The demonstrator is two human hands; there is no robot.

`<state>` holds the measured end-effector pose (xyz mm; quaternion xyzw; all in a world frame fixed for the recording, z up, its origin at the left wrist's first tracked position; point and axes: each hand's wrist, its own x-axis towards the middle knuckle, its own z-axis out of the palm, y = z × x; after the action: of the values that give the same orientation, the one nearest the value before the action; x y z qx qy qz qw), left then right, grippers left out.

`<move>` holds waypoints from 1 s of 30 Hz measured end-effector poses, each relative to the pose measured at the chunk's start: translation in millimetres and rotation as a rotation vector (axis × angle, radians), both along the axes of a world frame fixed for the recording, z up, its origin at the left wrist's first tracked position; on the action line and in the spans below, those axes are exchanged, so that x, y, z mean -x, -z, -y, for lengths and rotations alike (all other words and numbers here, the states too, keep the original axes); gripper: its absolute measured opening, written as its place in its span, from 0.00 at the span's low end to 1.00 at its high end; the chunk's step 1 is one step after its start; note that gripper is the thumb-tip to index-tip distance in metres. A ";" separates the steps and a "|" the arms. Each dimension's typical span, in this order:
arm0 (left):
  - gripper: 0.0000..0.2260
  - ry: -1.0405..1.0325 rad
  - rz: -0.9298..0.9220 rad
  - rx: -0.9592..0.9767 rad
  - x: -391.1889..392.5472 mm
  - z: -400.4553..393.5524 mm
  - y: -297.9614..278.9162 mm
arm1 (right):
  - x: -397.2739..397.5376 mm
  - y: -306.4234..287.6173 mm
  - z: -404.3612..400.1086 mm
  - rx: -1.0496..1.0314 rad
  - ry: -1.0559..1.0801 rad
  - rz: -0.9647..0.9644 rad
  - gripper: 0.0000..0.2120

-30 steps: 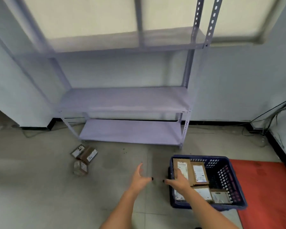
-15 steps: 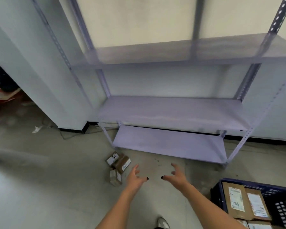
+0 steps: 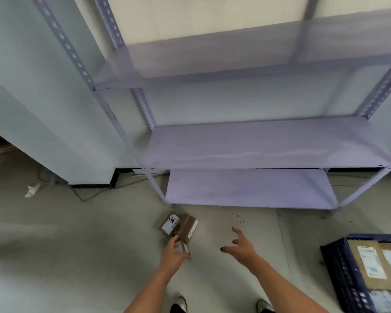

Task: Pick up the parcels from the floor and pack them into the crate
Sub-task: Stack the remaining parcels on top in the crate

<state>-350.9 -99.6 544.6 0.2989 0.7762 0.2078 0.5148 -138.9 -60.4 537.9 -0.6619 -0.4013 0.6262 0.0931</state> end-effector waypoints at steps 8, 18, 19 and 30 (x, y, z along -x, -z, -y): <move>0.33 0.070 0.032 0.091 105.4 -24.9 26.5 | 118.8 17.5 4.8 0.096 0.055 0.010 0.37; 0.23 -0.021 0.123 0.202 155.3 -62.2 262.5 | 209.3 254.3 -48.0 0.144 -0.028 0.123 0.30; 0.21 -0.020 0.124 0.205 158.3 -66.4 304.7 | 219.1 294.5 -53.2 0.145 -0.042 0.134 0.29; 0.14 -0.085 0.211 0.342 173.7 -80.9 549.2 | 281.2 559.8 -74.9 0.290 -0.183 0.145 0.25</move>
<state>-524.7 -18.7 -4.6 0.1506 0.7539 0.1247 0.6272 -420.1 14.5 -22.0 -0.6724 -0.3711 0.6340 -0.0899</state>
